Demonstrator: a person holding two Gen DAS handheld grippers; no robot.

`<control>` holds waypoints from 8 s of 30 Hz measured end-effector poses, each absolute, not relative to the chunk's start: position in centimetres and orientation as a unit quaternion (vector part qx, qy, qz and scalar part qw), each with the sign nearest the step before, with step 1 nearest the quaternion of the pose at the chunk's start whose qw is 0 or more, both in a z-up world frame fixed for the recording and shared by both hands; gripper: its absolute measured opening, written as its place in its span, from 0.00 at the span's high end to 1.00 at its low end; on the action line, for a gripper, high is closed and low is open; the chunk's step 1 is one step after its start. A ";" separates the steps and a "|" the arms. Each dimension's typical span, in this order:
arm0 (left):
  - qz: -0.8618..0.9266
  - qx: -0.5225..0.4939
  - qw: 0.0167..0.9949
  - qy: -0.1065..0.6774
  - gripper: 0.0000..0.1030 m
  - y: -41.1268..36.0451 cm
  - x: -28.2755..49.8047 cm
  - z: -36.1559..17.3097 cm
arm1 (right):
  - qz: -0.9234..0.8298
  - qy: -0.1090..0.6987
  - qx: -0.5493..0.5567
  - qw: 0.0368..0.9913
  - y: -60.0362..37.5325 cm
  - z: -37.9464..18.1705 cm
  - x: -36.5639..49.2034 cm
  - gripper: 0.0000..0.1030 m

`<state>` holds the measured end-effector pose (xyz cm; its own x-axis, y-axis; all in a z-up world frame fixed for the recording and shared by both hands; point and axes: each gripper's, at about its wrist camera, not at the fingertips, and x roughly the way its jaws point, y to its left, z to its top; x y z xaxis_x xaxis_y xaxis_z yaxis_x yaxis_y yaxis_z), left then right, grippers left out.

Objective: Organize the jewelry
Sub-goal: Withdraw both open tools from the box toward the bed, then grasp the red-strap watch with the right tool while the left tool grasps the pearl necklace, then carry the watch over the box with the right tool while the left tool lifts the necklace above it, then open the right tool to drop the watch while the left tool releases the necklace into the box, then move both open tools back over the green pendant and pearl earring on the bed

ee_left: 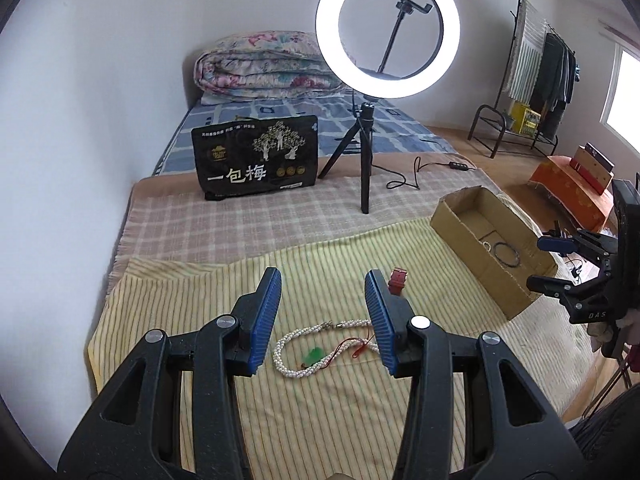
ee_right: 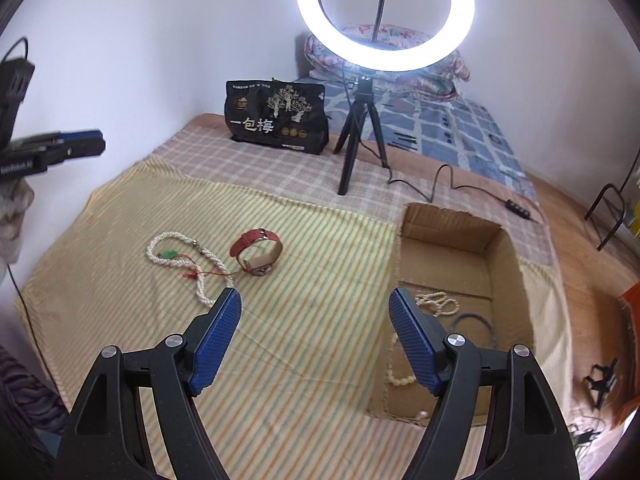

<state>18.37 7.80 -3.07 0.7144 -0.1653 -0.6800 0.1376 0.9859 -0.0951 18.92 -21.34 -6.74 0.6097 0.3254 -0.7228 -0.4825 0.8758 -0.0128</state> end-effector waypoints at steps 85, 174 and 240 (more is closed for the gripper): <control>-0.038 -0.043 0.853 0.519 0.94 9.5 24.4 -18.0 | 0.333 0.479 -0.061 0.810 -9.7 -16.9 28.7 0.91; -0.222 -0.040 0.915 0.334 0.94 -18.2 31.8 3.7 | 0.217 0.432 -0.002 0.876 -35.4 -8.9 19.8 0.91; -0.220 0.035 0.932 0.287 0.57 -9.0 19.3 12.1 | 0.135 0.348 -0.050 0.926 -28.8 0.8 12.0 0.52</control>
<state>19.31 -9.03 12.07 0.7386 -0.3897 -0.5501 0.4301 0.9008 -0.0606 11.99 -28.78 0.75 0.7209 0.2159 -0.6586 -0.2852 0.9585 0.0021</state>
